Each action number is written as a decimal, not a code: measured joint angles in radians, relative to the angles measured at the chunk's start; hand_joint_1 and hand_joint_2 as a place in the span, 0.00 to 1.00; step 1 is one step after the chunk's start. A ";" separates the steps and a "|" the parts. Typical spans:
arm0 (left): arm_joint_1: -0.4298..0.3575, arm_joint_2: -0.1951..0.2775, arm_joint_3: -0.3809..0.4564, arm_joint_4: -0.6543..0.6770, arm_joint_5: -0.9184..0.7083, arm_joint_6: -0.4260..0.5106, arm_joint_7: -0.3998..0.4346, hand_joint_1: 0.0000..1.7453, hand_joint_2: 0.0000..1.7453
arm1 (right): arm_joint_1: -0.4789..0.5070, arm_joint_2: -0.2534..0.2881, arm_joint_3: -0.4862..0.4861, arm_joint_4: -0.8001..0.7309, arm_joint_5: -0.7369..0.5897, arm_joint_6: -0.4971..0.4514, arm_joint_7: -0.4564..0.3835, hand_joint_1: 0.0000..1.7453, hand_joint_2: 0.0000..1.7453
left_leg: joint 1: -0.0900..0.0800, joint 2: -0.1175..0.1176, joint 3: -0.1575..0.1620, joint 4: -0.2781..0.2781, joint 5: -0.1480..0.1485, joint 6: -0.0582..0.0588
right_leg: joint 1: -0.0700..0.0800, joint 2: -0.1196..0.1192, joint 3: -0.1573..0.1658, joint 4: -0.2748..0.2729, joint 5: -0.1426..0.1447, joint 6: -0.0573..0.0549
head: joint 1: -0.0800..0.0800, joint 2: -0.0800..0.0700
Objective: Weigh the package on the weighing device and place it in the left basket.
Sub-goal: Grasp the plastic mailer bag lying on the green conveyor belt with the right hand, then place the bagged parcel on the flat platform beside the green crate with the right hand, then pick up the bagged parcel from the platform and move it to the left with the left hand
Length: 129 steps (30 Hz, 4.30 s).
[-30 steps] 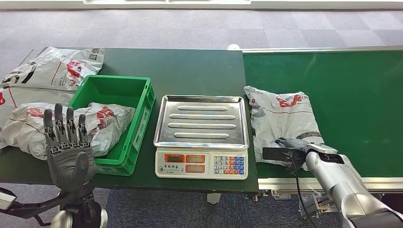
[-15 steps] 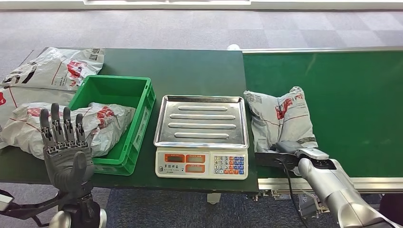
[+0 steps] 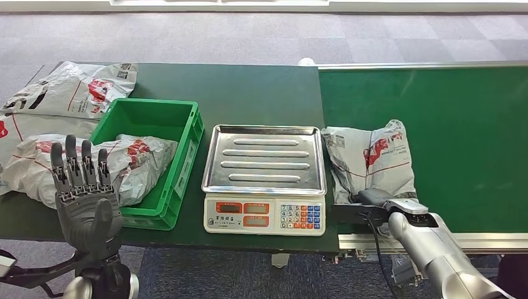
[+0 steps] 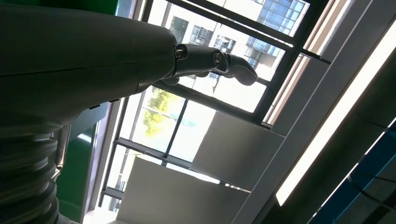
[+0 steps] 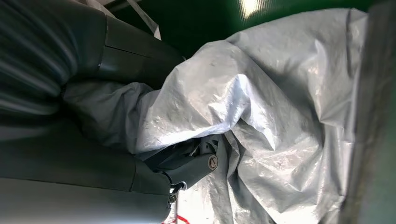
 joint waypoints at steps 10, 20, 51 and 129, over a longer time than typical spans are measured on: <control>0.000 0.001 0.000 0.000 0.000 0.002 0.001 0.00 1.00 | 0.037 -0.001 0.000 -0.054 -0.011 -0.009 0.006 1.00 1.00 | 0.000 0.000 0.000 0.000 0.000 0.000 | 0.000 0.000 0.000 0.000 0.000 0.000 | 0.000 0.000; 0.027 -0.003 0.000 -0.042 -0.001 0.044 -0.007 0.00 1.00 | 0.054 0.022 -0.010 -0.258 0.234 -0.507 0.360 1.00 1.00 | 0.000 0.002 -0.002 0.000 0.000 0.000 | 0.000 0.002 -0.003 0.000 0.001 0.000 | 0.000 0.000; -0.050 0.002 -0.036 0.077 0.030 0.015 -0.038 0.00 1.00 | -0.130 0.355 -0.107 -0.658 0.111 -0.488 0.156 1.00 1.00 | 0.000 0.007 0.003 -0.001 0.002 -0.005 | 0.004 0.005 0.000 0.001 0.002 -0.005 | 0.001 0.000; -0.162 0.100 -0.170 0.286 -1.140 0.541 0.031 0.00 1.00 | -0.111 0.430 -0.123 -0.590 -0.998 -0.203 -0.279 0.00 0.00 | 0.001 0.006 0.002 -0.001 0.000 -0.008 | 0.004 0.006 -0.003 0.001 0.001 -0.007 | 0.001 0.000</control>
